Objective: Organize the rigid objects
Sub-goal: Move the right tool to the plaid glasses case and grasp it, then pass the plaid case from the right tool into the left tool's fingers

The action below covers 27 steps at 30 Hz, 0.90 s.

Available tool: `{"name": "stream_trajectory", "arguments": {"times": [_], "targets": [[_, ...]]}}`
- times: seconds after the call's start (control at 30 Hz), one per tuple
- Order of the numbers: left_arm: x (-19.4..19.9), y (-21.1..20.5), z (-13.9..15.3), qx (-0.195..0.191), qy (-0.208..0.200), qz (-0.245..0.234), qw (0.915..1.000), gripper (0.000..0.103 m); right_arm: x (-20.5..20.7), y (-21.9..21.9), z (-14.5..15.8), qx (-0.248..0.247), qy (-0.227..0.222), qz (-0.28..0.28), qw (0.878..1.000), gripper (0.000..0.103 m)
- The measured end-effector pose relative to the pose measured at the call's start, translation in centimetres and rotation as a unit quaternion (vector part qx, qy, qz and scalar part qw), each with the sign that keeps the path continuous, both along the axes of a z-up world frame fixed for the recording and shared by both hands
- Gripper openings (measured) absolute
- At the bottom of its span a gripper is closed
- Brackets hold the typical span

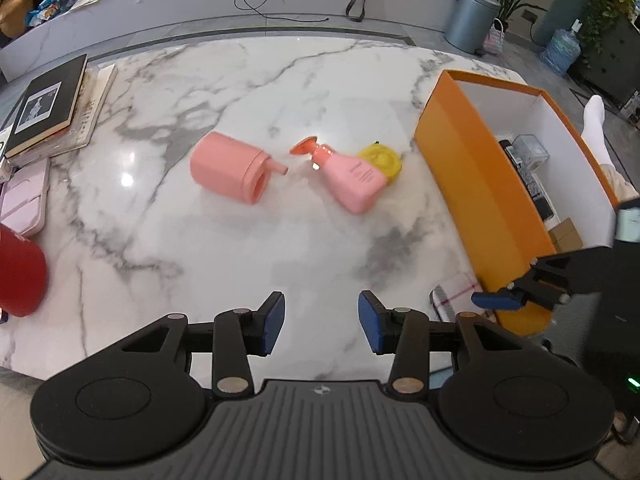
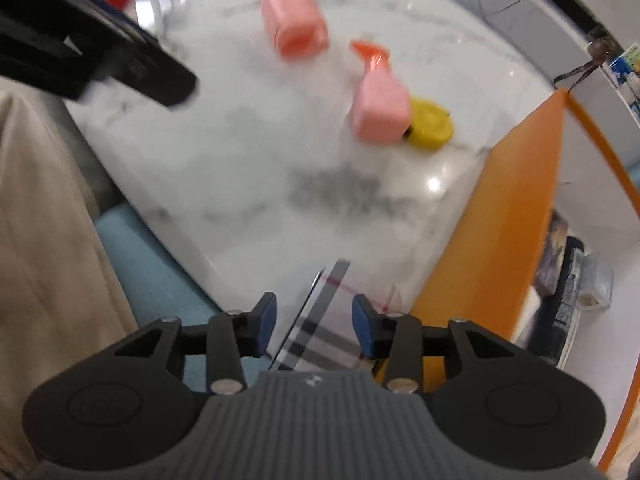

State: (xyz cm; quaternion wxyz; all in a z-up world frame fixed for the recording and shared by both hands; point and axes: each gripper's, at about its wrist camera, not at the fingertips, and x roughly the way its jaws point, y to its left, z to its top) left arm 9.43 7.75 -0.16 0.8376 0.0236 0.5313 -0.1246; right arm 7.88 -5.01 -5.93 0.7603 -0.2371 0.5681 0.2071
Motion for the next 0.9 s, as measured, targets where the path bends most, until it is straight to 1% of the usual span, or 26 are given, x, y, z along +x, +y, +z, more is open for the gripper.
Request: {"name": "stream_trajectory", "arguments": {"times": [0.07, 0.13, 0.17, 0.3, 0.37, 0.4, 0.47, 0.53, 0.57, 0.73, 0.8, 0.83, 0.9], "targets": [[-0.3, 0.4, -0.2, -0.002, 0.002, 0.000, 1.0000, 0.051, 0.3, 0.2, -1.1, -0.021, 0.024, 0.002, 0.999, 0.053], [-0.5, 0.7, -0.3, -0.003, 0.002, 0.002, 1.0000, 0.051, 0.2, 0.6, -2.1, -0.045, 0.033, 0.006, 0.998, 0.054], [-0.6, 0.8, -0.3, -0.004, 0.002, 0.002, 1.0000, 0.051, 0.2, 0.7, -2.5, -0.062, 0.033, 0.012, 0.997, 0.054], [-1.0, 1.1, -0.3, -0.009, 0.000, -0.001, 1.0000, 0.051, -0.2, 1.6, -3.4, -0.094, 0.035, 0.027, 0.995, 0.066], [-1.2, 1.2, -0.3, -0.011, 0.000, -0.003, 0.9999, 0.051, -0.6, 2.0, -4.0, -0.116, 0.030, 0.037, 0.992, 0.069], [-1.2, 1.3, -0.2, -0.012, 0.000, -0.002, 0.9999, 0.051, -0.8, 2.1, -4.3, -0.129, 0.026, 0.046, 0.990, 0.072], [-1.4, 1.4, -0.2, -0.014, -0.002, -0.002, 0.9999, 0.051, -1.1, 2.2, -4.7, -0.138, 0.028, 0.061, 0.988, 0.074], [-1.5, 1.6, -0.2, -0.014, -0.002, -0.002, 0.9999, 0.051, -1.3, 2.1, -4.6, -0.142, 0.028, 0.069, 0.987, 0.072], [-1.5, 1.7, -0.3, -0.015, -0.002, -0.002, 0.9999, 0.051, -1.3, 2.0, -4.4, -0.142, 0.029, 0.073, 0.987, 0.068], [-1.5, 2.0, -0.4, -0.016, 0.002, 0.004, 0.9999, 0.051, -1.0, 1.3, -3.3, -0.114, 0.045, 0.069, 0.990, 0.057], [-1.6, 1.9, -0.5, -0.016, 0.003, 0.002, 0.9999, 0.051, -1.0, 1.2, -2.8, -0.103, 0.045, 0.068, 0.991, 0.050], [-1.7, 1.8, -0.6, -0.015, 0.004, 0.000, 0.9999, 0.051, -0.7, 1.1, -2.6, -0.098, 0.041, 0.066, 0.992, 0.047], [-1.7, 1.7, -0.8, -0.017, 0.006, -0.003, 0.9998, 0.051, -0.6, 1.0, -1.8, -0.087, 0.026, 0.061, 0.994, 0.036]]}}
